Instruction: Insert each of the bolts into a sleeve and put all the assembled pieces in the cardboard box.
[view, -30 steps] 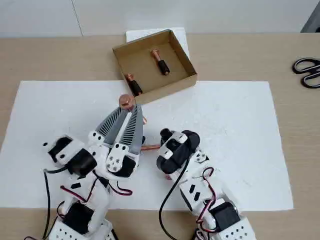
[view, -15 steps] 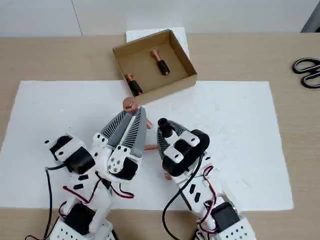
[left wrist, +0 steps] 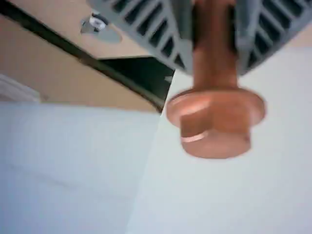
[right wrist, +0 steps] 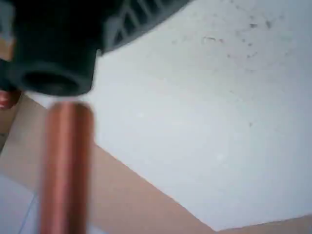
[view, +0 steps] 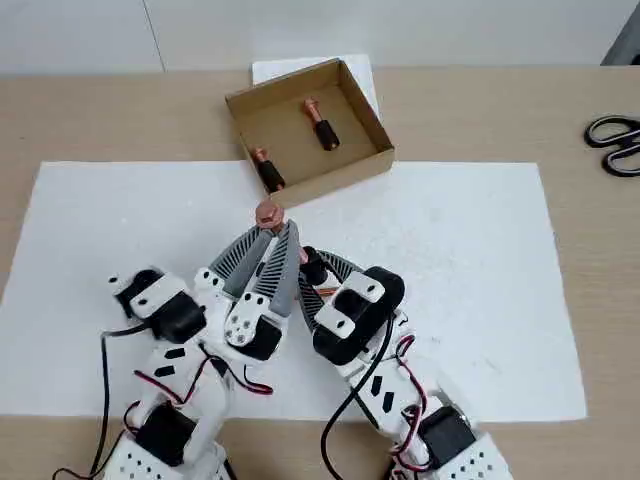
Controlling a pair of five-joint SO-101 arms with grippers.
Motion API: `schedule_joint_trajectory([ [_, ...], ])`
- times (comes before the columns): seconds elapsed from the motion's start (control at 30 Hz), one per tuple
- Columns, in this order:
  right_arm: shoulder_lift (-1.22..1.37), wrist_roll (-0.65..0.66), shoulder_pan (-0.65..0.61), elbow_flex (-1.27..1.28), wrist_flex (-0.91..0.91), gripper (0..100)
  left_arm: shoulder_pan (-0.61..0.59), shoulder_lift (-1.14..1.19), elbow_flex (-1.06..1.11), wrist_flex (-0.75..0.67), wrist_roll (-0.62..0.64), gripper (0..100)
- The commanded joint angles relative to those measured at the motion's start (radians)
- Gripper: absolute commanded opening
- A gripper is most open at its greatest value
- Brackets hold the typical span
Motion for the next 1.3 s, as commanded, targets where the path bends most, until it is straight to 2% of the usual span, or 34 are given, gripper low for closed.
schedule_joint_trajectory([
  [0.0,-0.019,-0.008,-0.005,-0.051,-0.021,0.5,-0.003,-0.011,0.005,-0.023,-0.006,1],
  [0.17,-0.019,-0.009,-0.005,-0.061,-0.019,0.5,-0.003,-0.012,0.005,-0.043,-0.011,1],
  [0.37,-0.019,-0.009,-0.007,-0.061,-0.018,0.5,0.002,-0.014,0.004,-0.133,-0.117,1],
  [0.73,-0.019,-0.009,-0.007,-0.061,-0.018,0.5,0.064,-0.012,0.077,-0.101,-0.118,1],
  [0.87,-0.019,-0.009,-0.042,-0.063,-0.018,0.5,0.063,-0.011,0.077,-0.091,-0.12,1],
  [1.03,-0.018,-0.009,-0.056,-0.112,-0.016,0.5,0.063,-0.014,0.077,-0.026,-0.12,1],
  [1.27,-0.019,0.041,-0.002,-0.163,0.131,0.5,0.017,-0.014,-0.028,-0.026,-0.12,1],
])
